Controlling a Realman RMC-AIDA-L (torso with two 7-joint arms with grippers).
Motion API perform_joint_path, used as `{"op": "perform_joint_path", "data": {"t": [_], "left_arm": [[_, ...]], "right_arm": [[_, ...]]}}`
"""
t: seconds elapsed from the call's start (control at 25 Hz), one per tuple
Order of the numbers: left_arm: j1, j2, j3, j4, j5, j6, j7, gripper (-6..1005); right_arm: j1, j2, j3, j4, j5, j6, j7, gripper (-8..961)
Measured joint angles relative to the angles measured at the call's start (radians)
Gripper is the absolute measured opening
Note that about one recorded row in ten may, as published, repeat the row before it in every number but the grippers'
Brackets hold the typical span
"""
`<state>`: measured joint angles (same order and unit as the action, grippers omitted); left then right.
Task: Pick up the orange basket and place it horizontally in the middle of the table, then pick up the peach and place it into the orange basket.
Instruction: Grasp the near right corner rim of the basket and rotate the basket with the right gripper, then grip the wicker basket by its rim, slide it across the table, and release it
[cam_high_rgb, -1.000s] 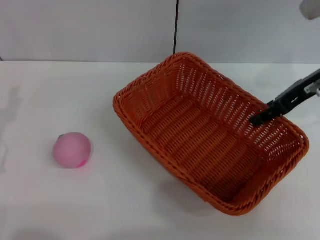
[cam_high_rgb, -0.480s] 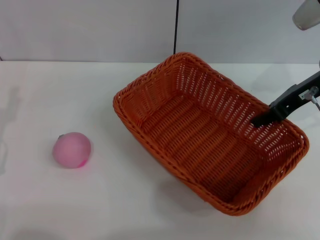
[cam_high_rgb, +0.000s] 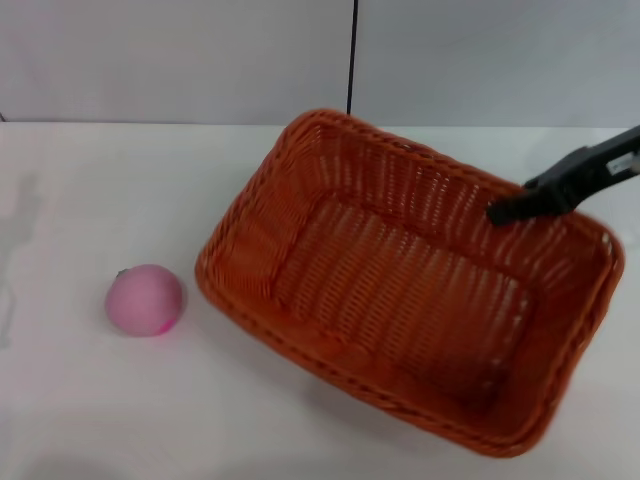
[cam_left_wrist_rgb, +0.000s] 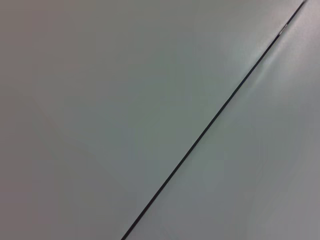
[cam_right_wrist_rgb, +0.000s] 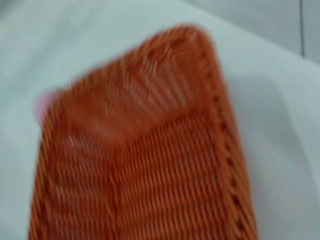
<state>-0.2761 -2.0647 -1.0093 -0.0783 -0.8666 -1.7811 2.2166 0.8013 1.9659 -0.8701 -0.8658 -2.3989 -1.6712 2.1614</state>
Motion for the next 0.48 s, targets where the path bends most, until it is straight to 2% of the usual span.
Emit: {"op": "perform_joint_path", "data": {"t": [0.04,0.08,0.2,0.24,0.28,0.44,0.48], "left_arm": [[0.0,0.0,0.0,0.0,0.0,0.0,0.0,860],[0.0,0.0,-0.001,0.0,0.0,0.0,0.0,860],[0.0,0.0,-0.002,0.0,0.0,0.0,0.0,861],[0.0,0.0,-0.004,0.0,0.0,-0.001,0.0,861],[0.0,0.0,-0.004,0.0,0.0,-0.001,0.0,861],[-0.002,0.0,-0.004,0.0,0.0,-0.001,0.0,861],[-0.003,0.0,-0.004,0.0,0.0,0.0,0.001,861]], "right_arm": [[-0.01,-0.021,0.038,-0.001,0.068,-0.035,-0.018,158],[-0.01,-0.021,0.038,-0.001,0.068,-0.035,-0.018,159],[-0.024,-0.058,0.078,0.003,0.181,-0.099,-0.062,159],[-0.029,-0.084,0.084,0.009,0.243,-0.145,-0.089,160],[-0.029,-0.084,0.084,0.009,0.243,-0.145,-0.089,160],[-0.011,-0.128,0.077,0.012,0.272,-0.219,-0.162,161],[-0.011,-0.128,0.077,0.012,0.272,-0.219,-0.162,161]]}}
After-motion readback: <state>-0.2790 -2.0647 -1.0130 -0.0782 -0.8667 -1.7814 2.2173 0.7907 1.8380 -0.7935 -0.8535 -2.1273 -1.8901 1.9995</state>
